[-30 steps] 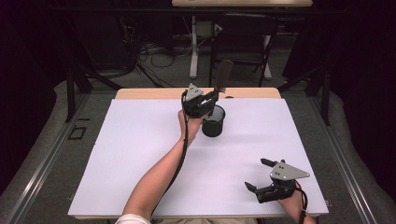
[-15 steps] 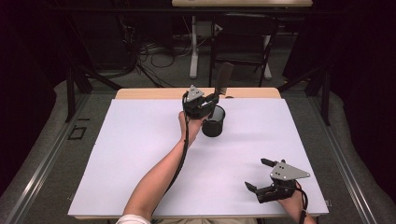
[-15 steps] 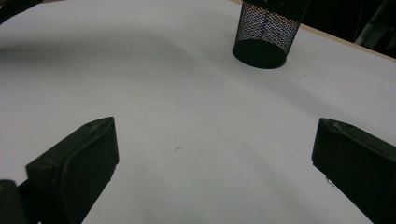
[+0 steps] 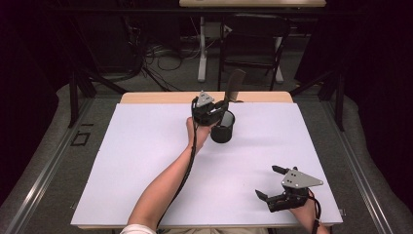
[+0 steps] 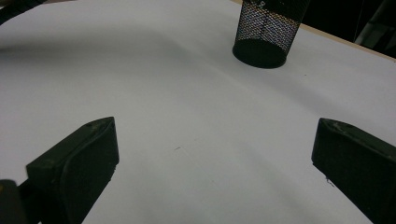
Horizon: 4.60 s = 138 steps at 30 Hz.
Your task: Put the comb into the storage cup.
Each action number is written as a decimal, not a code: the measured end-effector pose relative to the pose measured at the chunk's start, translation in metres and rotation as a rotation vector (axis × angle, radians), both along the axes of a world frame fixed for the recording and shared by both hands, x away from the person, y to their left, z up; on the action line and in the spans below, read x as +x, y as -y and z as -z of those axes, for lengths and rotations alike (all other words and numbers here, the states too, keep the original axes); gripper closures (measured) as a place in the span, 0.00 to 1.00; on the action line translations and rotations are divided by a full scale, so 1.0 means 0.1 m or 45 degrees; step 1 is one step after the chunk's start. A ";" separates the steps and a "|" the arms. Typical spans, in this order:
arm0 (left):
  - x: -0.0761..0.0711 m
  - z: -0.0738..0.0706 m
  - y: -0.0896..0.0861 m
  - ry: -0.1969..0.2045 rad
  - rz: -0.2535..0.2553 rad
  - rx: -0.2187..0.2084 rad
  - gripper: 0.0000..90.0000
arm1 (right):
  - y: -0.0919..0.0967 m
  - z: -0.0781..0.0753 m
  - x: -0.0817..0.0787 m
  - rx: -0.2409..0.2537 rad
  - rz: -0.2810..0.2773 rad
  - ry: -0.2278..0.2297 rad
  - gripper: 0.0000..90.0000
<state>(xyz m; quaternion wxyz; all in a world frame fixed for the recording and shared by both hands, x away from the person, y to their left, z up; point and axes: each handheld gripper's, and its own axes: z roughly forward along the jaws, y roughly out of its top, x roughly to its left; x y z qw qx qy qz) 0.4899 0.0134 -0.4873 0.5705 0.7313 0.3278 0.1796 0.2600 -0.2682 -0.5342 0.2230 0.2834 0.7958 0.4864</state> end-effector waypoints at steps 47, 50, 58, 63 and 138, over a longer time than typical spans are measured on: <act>0.01 0.14 0.01 -0.066 0.011 0.091 0.80 | 0.00 0.00 0.00 0.001 -0.002 0.001 0.00; 0.01 0.15 0.01 -0.066 0.012 0.091 0.80 | 0.00 0.00 0.00 0.000 -0.001 0.001 0.00; 0.01 0.17 0.01 -0.070 0.015 0.097 0.80 | 0.00 0.00 0.00 -0.002 0.000 -0.001 0.00; 0.00 0.18 0.01 -0.073 0.018 0.098 0.80 | 0.00 0.00 0.00 -0.001 -0.001 -0.001 0.00; -0.70 -0.10 -0.62 -0.027 0.093 0.297 0.00 | -0.01 0.00 0.00 0.001 0.003 -0.005 0.00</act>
